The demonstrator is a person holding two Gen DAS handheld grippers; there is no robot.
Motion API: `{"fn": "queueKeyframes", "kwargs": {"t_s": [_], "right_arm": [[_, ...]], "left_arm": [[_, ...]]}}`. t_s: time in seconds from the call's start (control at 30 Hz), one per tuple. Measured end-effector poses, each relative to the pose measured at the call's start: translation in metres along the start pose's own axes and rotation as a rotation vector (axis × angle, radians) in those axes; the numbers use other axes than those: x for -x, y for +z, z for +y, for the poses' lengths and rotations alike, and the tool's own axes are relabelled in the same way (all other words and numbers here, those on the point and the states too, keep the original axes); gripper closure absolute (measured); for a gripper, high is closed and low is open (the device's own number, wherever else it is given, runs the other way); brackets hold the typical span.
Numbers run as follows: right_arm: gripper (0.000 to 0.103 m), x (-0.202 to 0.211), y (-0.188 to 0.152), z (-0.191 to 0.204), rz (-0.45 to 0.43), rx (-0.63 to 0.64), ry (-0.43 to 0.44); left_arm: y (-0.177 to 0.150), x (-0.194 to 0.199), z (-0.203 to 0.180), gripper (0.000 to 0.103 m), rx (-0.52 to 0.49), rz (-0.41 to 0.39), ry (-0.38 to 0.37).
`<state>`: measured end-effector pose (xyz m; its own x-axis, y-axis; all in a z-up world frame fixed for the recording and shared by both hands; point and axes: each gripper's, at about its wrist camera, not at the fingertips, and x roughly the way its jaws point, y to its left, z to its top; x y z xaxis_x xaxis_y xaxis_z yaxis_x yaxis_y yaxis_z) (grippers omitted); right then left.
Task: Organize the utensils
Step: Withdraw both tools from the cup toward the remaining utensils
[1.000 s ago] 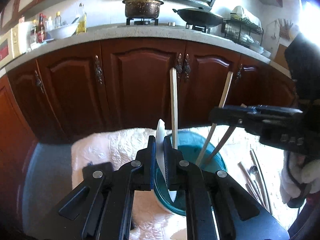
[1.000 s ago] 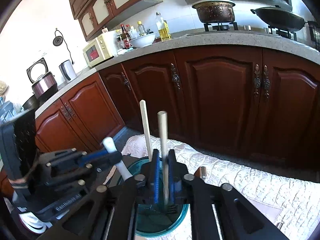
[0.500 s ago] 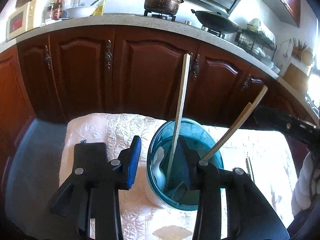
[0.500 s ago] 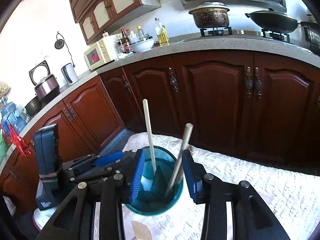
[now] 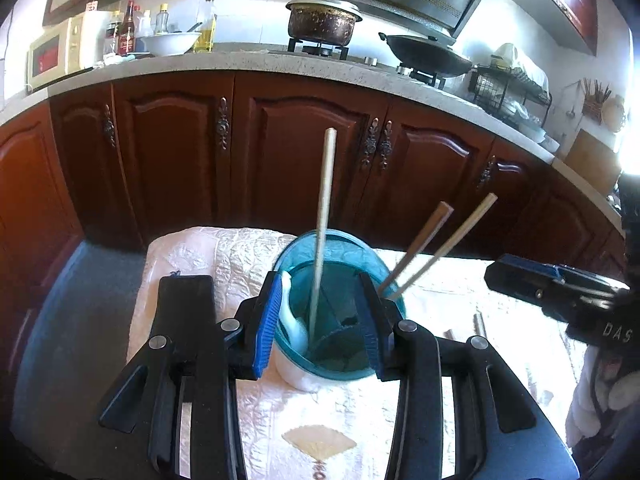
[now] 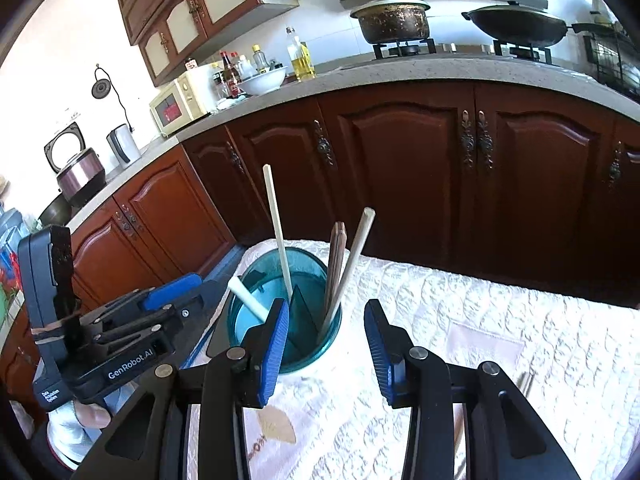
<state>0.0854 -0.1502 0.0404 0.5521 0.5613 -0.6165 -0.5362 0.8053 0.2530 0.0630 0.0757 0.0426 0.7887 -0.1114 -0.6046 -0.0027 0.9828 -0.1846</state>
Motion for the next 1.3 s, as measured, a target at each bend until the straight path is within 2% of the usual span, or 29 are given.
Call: {"fn": "queueKeyframes", "kwargs": {"t_s": [0.27, 0.4, 0.77, 0.9, 1.3], "right_arm": [[0.063, 0.024, -0.022, 0.0, -0.019, -0.002, -0.051], [0.062, 0.037, -0.034, -0.008, -0.027, -0.021, -0.082], [0.061, 0.074, -0.061, -0.041, -0.037, -0.068, -0.19], [0.061, 0.085, -0.069, -0.055, -0.035, -0.083, -0.221], [0.06, 0.105, -0.098, -0.105, 0.004, -0.175, -0.291]], "left_arm": [[-0.01, 0.013, -0.03, 0.066, -0.031, -0.001, 0.001], [-0.015, 0.015, -0.047, 0.06, -0.048, 0.006, -0.017], [-0.028, 0.01, -0.096, 0.059, -0.101, 0.047, -0.078], [-0.032, 0.007, -0.112, 0.049, -0.109, 0.057, -0.104], [-0.042, -0.008, -0.144, 0.049, -0.152, 0.107, -0.144]]}}
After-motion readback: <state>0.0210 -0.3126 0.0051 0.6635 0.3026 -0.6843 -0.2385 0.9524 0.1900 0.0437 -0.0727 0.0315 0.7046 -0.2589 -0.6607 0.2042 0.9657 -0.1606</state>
